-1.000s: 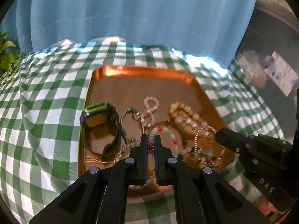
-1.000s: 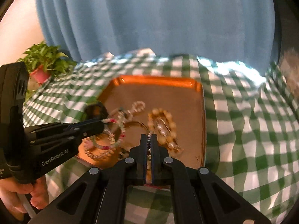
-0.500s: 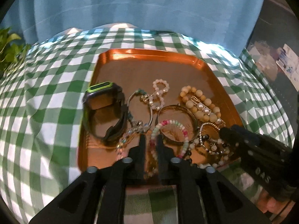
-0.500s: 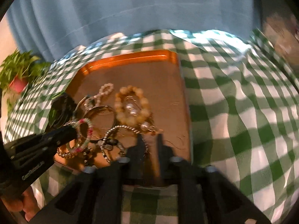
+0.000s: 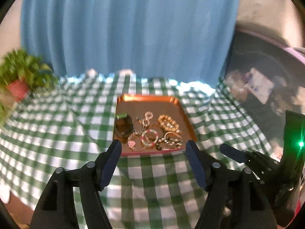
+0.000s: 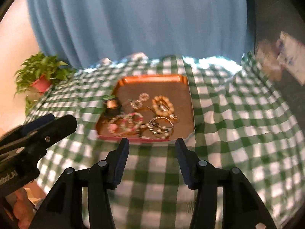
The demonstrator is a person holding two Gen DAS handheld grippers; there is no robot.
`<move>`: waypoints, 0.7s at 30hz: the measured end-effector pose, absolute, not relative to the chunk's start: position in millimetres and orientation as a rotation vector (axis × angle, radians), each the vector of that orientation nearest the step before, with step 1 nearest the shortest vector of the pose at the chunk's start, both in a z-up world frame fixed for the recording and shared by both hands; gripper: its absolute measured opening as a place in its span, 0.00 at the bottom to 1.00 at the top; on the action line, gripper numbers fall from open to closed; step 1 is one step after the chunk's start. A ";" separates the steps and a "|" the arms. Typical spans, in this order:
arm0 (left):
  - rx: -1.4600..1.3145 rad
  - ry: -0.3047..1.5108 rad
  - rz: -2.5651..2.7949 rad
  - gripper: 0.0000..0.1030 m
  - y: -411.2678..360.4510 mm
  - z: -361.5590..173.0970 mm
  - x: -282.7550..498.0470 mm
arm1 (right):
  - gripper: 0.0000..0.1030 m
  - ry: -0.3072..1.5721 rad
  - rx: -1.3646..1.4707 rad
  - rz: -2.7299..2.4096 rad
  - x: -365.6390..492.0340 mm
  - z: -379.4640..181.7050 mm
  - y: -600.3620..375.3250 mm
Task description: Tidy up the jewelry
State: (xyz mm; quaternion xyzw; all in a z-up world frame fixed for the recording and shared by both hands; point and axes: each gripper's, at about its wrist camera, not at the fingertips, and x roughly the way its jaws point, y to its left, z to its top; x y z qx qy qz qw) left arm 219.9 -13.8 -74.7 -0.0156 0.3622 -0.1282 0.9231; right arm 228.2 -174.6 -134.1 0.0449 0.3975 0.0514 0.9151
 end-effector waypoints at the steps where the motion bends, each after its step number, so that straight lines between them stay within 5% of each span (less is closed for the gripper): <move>1: -0.021 0.721 -0.262 0.73 -13.4 -62.3 206.9 | 0.51 0.798 0.086 0.108 216.2 -122.9 -170.5; 3: 0.000 0.666 -0.273 0.80 -12.8 -33.5 171.6 | 0.62 0.740 0.079 0.116 185.1 -94.9 -162.0; 11: 0.056 0.628 -0.161 1.00 -14.2 22.4 70.2 | 0.70 0.608 0.071 0.127 83.8 -25.2 -144.0; 21: 0.054 0.695 -0.069 1.00 -12.0 16.9 9.1 | 0.71 0.675 0.096 0.120 17.3 -27.3 -140.2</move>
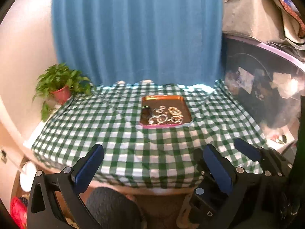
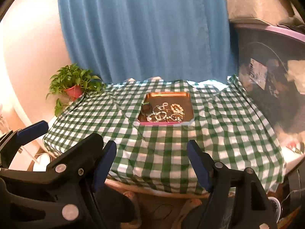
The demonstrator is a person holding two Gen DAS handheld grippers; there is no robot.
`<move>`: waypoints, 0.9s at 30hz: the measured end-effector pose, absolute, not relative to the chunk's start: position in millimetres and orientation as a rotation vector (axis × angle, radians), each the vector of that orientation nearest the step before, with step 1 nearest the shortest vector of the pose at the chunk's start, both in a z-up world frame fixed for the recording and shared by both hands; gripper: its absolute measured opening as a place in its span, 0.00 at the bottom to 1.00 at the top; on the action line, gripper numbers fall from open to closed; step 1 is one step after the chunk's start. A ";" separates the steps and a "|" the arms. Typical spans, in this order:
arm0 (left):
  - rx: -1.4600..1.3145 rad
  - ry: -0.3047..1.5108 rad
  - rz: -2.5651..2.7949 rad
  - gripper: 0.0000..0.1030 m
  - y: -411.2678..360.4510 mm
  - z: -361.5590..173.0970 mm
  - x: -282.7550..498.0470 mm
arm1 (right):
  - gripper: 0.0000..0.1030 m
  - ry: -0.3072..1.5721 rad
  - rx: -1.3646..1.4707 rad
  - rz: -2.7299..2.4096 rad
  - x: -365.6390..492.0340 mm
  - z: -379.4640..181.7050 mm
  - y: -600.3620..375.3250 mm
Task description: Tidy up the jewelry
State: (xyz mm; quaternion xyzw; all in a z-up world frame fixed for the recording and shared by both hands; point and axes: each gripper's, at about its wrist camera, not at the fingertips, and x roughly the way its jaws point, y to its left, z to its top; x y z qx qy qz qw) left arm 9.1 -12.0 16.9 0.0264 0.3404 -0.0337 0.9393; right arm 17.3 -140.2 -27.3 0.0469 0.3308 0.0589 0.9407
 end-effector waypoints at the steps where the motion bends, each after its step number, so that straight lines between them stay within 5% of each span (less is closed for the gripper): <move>1: 0.053 0.698 -0.059 1.00 -11.1 17.3 6.0 | 0.71 0.674 0.093 0.114 13.1 -27.9 -139.7; 27: 0.095 0.746 -0.058 1.00 -11.1 12.7 4.0 | 0.71 0.717 0.136 0.134 4.5 -37.9 -140.7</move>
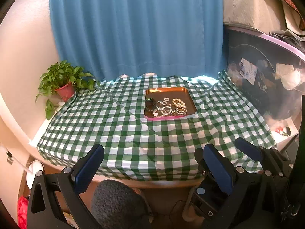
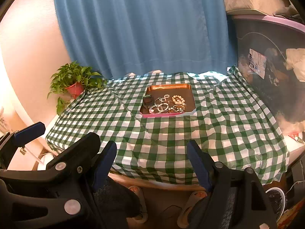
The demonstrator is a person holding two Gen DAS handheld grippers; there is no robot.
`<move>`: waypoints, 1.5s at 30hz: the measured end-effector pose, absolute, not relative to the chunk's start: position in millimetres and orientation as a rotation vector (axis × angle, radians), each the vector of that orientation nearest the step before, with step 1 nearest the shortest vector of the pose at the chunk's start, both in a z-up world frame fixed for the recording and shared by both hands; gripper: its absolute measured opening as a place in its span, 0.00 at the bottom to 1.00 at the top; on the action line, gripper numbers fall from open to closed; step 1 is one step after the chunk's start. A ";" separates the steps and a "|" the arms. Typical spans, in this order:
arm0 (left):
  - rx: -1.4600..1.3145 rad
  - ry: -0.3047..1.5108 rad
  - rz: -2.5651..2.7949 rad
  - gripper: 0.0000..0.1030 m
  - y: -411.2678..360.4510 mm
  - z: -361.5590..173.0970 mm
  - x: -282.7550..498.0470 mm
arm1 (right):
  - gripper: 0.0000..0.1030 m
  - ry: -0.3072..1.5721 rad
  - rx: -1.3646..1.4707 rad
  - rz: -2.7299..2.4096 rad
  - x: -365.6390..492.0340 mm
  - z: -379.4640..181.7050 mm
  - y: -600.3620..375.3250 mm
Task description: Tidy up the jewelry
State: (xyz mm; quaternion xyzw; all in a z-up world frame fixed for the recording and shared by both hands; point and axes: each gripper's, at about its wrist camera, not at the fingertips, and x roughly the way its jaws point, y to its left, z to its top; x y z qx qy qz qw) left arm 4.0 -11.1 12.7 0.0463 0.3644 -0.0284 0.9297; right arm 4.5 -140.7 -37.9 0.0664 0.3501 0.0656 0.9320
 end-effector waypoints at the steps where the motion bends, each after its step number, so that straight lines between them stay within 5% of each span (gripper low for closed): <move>1: 0.095 0.746 -0.057 1.00 -11.3 12.7 4.0 | 0.71 0.718 0.134 0.133 4.9 -38.6 -141.2; 45: 0.095 0.753 -0.055 1.00 -14.6 15.1 6.1 | 0.71 0.723 0.143 0.130 10.3 -41.7 -144.8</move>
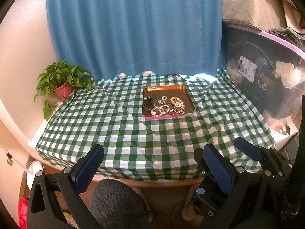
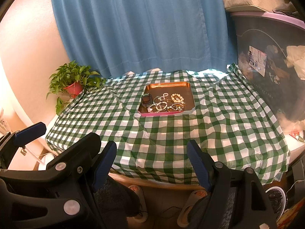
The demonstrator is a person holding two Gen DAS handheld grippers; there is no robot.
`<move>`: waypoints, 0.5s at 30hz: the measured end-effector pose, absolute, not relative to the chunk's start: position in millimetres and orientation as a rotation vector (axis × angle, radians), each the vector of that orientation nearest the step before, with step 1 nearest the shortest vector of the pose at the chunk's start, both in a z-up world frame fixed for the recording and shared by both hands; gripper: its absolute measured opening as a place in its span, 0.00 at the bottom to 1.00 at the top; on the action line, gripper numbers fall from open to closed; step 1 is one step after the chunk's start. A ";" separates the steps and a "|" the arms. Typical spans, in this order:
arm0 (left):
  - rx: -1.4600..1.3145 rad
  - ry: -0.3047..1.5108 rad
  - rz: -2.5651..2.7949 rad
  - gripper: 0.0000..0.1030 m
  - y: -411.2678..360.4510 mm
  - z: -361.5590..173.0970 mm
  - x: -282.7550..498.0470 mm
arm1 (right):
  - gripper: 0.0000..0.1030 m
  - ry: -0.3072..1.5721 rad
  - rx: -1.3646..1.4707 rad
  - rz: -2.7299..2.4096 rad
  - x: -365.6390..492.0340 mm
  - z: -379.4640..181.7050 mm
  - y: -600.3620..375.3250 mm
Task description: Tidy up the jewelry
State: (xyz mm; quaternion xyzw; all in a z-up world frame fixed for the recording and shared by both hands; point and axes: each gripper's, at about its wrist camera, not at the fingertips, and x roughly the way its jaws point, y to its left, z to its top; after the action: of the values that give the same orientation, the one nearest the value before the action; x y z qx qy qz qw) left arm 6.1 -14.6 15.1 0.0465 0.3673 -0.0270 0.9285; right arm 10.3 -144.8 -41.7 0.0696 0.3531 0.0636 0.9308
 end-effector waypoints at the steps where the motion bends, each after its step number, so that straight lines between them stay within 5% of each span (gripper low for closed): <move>1: 0.094 0.754 -0.055 1.00 -14.7 15.0 6.3 | 0.71 0.723 0.142 0.130 10.6 -42.1 -145.1; 15: 0.127 0.759 -0.051 1.00 -11.9 15.2 11.0 | 0.71 0.730 0.153 0.137 11.7 -41.9 -147.5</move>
State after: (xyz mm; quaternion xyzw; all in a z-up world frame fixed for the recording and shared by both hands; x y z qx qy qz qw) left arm 11.0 -11.9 15.2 0.0619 0.3702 -0.0250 0.9266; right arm 11.7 -147.5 -41.9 0.0747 0.3562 0.0669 0.9290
